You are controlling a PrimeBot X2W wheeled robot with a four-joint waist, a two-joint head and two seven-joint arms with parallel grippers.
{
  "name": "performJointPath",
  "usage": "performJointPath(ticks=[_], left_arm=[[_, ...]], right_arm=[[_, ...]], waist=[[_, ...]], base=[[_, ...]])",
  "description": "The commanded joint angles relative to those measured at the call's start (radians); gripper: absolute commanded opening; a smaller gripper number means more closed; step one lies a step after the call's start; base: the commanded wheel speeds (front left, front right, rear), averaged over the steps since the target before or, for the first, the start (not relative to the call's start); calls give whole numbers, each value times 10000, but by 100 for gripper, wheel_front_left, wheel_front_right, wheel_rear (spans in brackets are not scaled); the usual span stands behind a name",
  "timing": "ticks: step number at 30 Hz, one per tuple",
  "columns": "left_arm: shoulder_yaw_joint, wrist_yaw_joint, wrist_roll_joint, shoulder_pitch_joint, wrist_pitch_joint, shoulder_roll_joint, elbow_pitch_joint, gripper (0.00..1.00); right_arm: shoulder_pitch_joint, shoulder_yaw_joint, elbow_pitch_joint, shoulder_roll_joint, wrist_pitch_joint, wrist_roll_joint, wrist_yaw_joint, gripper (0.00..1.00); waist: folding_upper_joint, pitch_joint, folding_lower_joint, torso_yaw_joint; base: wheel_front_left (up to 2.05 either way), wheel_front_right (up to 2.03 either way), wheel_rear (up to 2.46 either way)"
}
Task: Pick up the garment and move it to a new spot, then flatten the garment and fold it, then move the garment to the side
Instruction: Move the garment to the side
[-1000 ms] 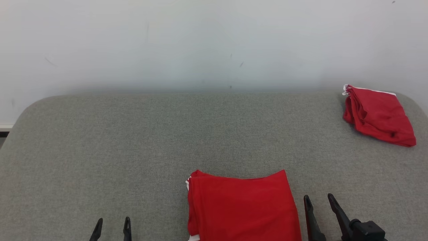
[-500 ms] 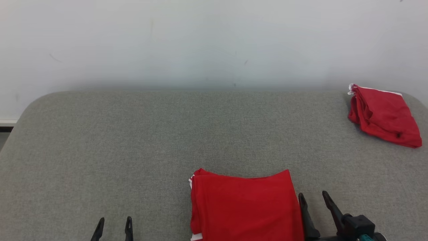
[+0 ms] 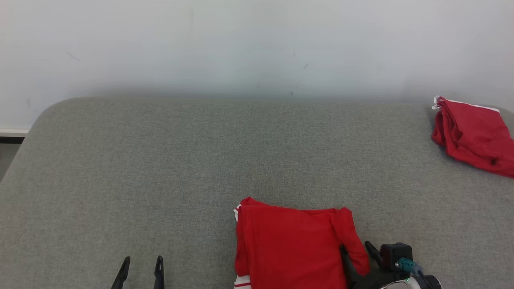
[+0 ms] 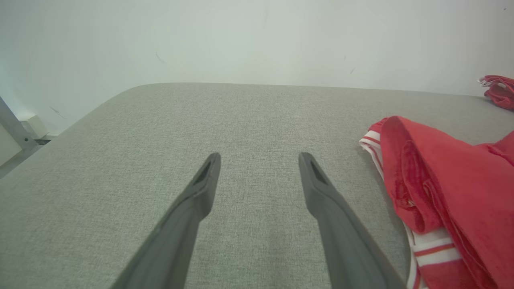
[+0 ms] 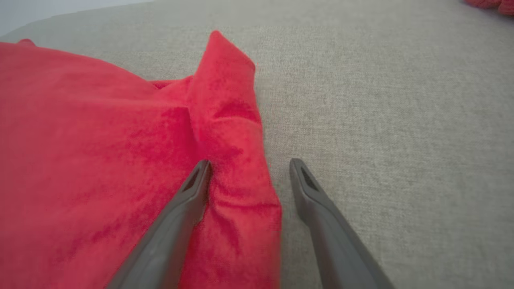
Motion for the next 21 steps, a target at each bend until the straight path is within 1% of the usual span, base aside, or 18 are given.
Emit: performJointPath(ticks=[1,2,3,4,5,12,17,21], left_arm=[[-7,-7,68,-83,-18,-16,24,100],[-3,-4,55,-81,-18,-15,30,100],[-9,0,38,-82,-18,-15,31,100],[-7,4,24,-72,-18,-15,24,100],[-10,10,13,-54,-18,-15,15,100],[-67,49,-17,-8,-18,-15,-16,100],[-159,56,-54,-78,-18,-15,-58,100],[-189,57,-78,-283,-18,-15,-125,100]], right_arm=[[-87,192,376,19,143,203,-28,100],[-115,329,562,23,204,401,-26,100],[-123,505,692,28,237,660,-26,93],[-133,673,792,34,259,902,-26,42],[-164,801,891,39,235,1071,-26,0],[-603,1211,1146,-84,2,1726,-28,0],[-1361,1419,1063,-504,-85,2055,-28,0],[-2310,1505,956,-936,25,2236,-28,0]], waist=[[0,3,-1,37],[0,-4,-1,46],[0,-17,-1,53],[0,-30,-1,52],[0,-43,-1,44],[0,-114,-1,23],[0,-44,-1,55],[0,250,-1,58]], base=[[0,0,0],[0,0,0],[0,0,0],[0,0,0],[0,0,0],[0,0,0],[0,0,0],[0,0,0]])
